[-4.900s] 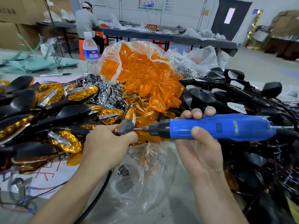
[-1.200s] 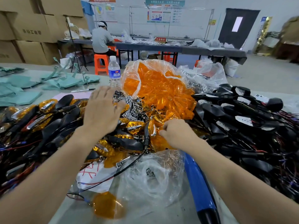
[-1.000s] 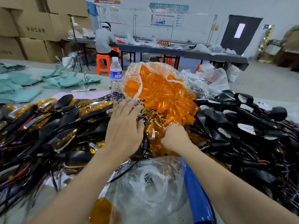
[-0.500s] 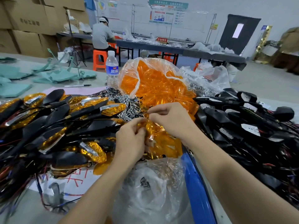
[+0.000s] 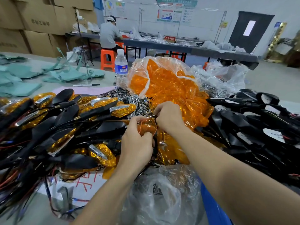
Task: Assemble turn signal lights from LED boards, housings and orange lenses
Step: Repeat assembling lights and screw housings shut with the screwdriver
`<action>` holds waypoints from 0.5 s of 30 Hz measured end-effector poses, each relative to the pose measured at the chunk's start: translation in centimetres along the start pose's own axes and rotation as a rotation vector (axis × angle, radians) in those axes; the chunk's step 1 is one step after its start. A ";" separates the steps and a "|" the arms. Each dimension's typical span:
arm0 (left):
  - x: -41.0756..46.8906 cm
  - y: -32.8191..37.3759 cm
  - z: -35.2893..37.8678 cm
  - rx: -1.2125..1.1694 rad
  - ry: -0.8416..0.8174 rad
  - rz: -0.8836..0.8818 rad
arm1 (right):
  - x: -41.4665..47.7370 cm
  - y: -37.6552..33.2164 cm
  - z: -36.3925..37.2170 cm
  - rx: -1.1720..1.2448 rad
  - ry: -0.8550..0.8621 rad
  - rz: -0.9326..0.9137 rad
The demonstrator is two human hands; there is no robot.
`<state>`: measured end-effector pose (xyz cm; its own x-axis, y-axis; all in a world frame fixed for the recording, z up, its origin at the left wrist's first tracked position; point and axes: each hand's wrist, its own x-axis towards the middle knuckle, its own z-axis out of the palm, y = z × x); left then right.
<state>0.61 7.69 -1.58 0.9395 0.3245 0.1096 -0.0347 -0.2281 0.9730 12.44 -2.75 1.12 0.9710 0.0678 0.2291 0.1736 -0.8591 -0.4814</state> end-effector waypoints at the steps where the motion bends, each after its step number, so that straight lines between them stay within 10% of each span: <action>1: -0.1 0.0 0.0 -0.009 -0.003 0.003 | -0.3 0.2 -0.7 0.043 0.057 0.045; 15: -3.6 1.5 1.7 -0.240 -0.227 -0.094 | -14.7 5.0 -6.4 0.927 0.322 -0.022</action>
<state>-2.30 4.64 -0.83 0.9933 0.1152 -0.0049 0.0022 0.0239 0.9997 -2.00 -11.34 0.78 0.8986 -0.1810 0.3996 0.3849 -0.1117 -0.9162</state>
